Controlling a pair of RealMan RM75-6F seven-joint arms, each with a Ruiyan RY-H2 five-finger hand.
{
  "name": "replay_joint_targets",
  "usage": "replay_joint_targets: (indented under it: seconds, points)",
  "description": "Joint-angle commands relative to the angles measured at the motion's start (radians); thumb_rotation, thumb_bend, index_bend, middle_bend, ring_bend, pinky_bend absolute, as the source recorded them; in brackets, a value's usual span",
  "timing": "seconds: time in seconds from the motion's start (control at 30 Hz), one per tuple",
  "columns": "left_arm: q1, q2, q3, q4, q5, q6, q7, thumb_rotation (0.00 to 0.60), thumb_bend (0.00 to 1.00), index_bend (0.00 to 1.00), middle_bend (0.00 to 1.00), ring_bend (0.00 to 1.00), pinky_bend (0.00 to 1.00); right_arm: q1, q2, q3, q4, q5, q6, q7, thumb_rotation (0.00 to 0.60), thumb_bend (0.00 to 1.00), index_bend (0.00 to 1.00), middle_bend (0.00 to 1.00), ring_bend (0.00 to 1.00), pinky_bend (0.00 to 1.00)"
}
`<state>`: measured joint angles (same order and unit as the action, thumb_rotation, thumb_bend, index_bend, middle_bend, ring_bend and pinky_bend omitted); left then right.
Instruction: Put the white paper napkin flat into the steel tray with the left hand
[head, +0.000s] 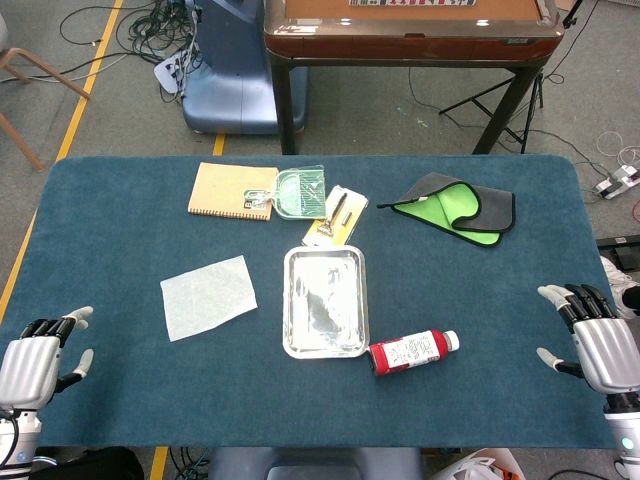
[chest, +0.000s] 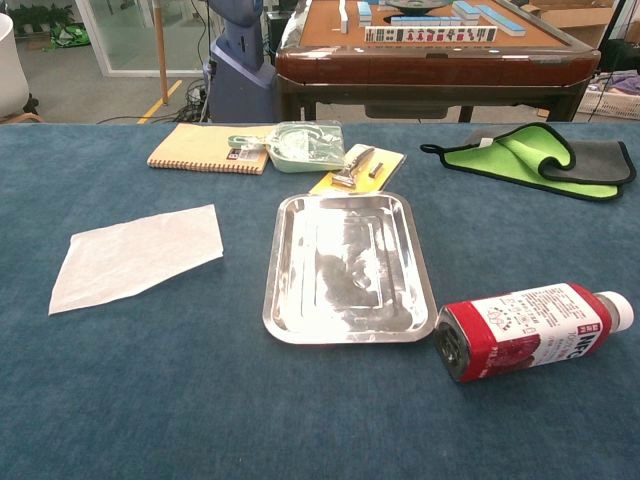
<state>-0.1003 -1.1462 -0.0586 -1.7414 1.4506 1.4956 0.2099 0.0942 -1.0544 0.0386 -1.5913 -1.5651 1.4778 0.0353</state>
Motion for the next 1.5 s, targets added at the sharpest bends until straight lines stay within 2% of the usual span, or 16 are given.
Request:
replay_joint_targets:
  seconds: [0.03, 0.3, 0.5, 0.97, 1.17, 1.3, 1.5]
  points:
    - [0.0, 0.0, 0.001, 0.003, 0.002, -0.001, -0.003, 0.6, 0.32, 0.25, 0.37, 0.35, 0.24, 0.0, 0.0, 0.001, -0.001, 0.001, 0.001, -0.001, 0.6, 0.05, 0.2, 0.21, 0.13, 0.14]
    - [-0.006, 0.003, 0.004, 0.015, 0.018, -0.01, -0.024, 0.6, 0.32, 0.25, 0.37, 0.34, 0.24, -0.004, 0.01, 0.006, -0.011, -0.001, 0.017, -0.01, 0.6, 0.05, 0.2, 0.21, 0.13, 0.14]
    - [-0.033, 0.006, 0.009, 0.052, 0.068, -0.032, -0.06, 0.6, 0.32, 0.27, 0.37, 0.34, 0.24, -0.008, 0.024, 0.013, -0.024, -0.001, 0.031, -0.019, 0.6, 0.05, 0.2, 0.21, 0.13, 0.14]
    - [-0.171, 0.015, 0.018, 0.146, 0.155, -0.2, -0.148, 0.6, 0.32, 0.29, 0.37, 0.34, 0.23, -0.016, 0.044, 0.014, -0.044, -0.011, 0.05, -0.031, 0.6, 0.05, 0.2, 0.21, 0.13, 0.14]
    - [-0.242, -0.029, 0.023, 0.243, 0.211, -0.25, -0.209, 0.6, 0.32, 0.3, 0.37, 0.34, 0.23, -0.021, 0.048, 0.012, -0.048, -0.015, 0.057, -0.033, 0.6, 0.05, 0.2, 0.21, 0.13, 0.14]
    - [-0.286, -0.082, 0.029, 0.348, 0.248, -0.265, -0.275, 0.6, 0.32, 0.29, 0.37, 0.33, 0.23, -0.027, 0.049, 0.01, -0.05, -0.017, 0.062, -0.032, 0.6, 0.05, 0.2, 0.21, 0.13, 0.14]
    - [-0.335, -0.151, 0.045, 0.505, 0.278, -0.282, -0.337, 0.6, 0.29, 0.21, 0.32, 0.27, 0.22, -0.035, 0.053, 0.007, -0.051, -0.015, 0.069, -0.03, 0.6, 0.05, 0.2, 0.21, 0.13, 0.14]
